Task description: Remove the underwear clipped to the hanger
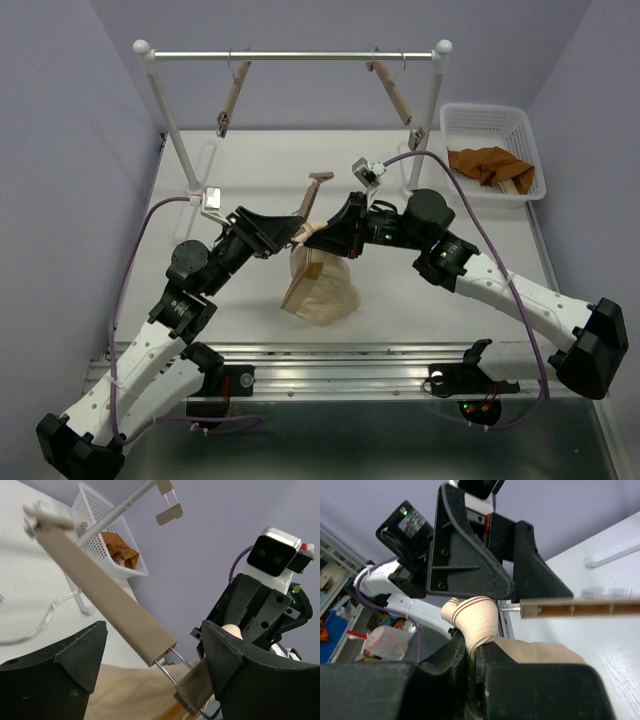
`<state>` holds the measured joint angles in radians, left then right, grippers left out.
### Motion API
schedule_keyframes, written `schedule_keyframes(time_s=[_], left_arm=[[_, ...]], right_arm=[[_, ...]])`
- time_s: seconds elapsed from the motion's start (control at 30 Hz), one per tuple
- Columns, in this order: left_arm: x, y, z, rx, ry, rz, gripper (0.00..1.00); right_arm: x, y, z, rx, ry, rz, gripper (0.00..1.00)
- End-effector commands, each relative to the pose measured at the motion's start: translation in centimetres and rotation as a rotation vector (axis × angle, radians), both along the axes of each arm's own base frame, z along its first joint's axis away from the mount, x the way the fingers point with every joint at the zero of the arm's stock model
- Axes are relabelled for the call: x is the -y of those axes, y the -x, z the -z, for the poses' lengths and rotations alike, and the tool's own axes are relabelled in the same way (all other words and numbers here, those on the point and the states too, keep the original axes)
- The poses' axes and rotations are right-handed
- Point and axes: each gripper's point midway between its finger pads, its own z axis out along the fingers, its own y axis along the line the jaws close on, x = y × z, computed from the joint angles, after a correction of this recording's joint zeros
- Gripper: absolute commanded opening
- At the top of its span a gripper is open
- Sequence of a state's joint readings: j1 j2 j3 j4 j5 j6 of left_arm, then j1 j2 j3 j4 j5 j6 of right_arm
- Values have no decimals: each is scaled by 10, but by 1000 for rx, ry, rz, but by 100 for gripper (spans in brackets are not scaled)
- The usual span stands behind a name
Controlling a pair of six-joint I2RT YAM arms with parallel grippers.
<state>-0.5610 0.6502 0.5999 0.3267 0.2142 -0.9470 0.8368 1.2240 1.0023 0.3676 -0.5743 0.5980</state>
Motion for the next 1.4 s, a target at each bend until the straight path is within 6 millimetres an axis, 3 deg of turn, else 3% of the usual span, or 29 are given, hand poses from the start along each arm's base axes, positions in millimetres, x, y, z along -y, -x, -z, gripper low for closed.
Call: schedule_keyframes(time_s=[0.0, 0.17, 0.47, 0.73, 1.03, 1.13, 1.37], left_arm=[[-3, 9, -2, 20, 15, 8, 89], [-9, 13, 8, -14, 45, -2, 95], [-21, 20, 31, -106, 99, -29, 99], [-13, 21, 28, -207, 116, 56, 99], [10, 20, 39, -441, 168, 195, 99], [3, 20, 42, -503, 169, 142, 99], [-15, 16, 45, -552, 228, 23, 99]], right_arm=[[8, -25, -47, 78, -90, 108, 1], [4, -36, -39, 79, -53, 117, 1], [-6, -48, 6, 21, 68, 105, 1], [-2, -47, 43, 145, 218, 73, 1], [8, -46, 53, 272, 282, 72, 1], [12, -44, 61, 334, 294, 64, 1], [14, -29, 59, 467, 266, 10, 1]])
